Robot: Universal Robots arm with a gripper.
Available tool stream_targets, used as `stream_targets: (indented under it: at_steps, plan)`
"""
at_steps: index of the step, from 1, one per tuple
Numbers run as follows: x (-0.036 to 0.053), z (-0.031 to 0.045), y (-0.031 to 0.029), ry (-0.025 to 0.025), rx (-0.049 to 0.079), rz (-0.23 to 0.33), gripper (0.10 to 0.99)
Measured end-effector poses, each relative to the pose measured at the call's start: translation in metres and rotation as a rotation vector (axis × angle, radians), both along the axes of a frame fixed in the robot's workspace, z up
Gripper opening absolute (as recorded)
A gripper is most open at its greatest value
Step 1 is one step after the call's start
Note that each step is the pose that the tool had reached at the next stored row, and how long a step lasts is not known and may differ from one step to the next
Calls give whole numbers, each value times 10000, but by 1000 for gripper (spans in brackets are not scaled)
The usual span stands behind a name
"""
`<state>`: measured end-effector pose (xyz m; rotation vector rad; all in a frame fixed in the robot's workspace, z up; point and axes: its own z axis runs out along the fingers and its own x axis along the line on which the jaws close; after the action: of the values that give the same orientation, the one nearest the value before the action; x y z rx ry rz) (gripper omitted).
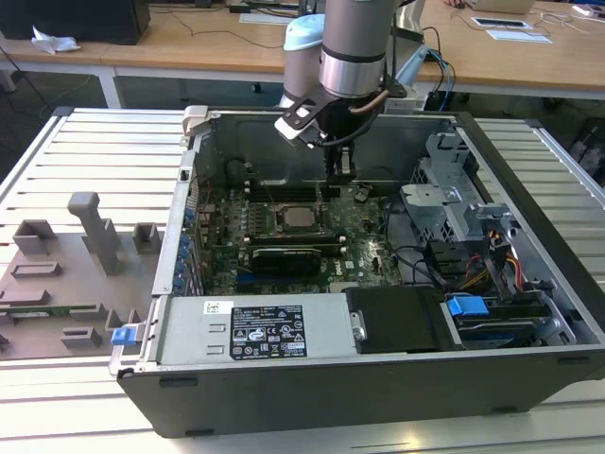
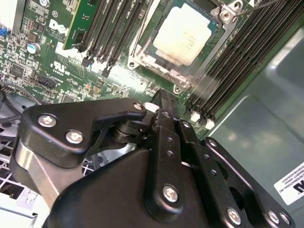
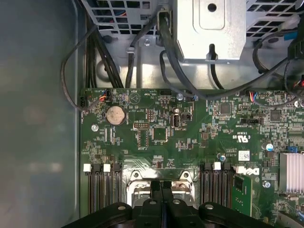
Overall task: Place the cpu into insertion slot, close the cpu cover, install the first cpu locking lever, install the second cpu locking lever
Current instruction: 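Close the cpu cover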
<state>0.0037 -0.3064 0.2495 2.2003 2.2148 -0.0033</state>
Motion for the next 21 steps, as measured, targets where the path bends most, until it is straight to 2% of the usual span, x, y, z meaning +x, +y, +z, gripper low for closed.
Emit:
stream_targets:
  at_steps: [4, 14, 21]
  plan:
    - [-43, -3, 0, 0, 0, 0, 106]
    - [-218, -30, 0, -1, 2, 0, 106]
    - [-290, -59, 0, 0, 0, -1, 106]
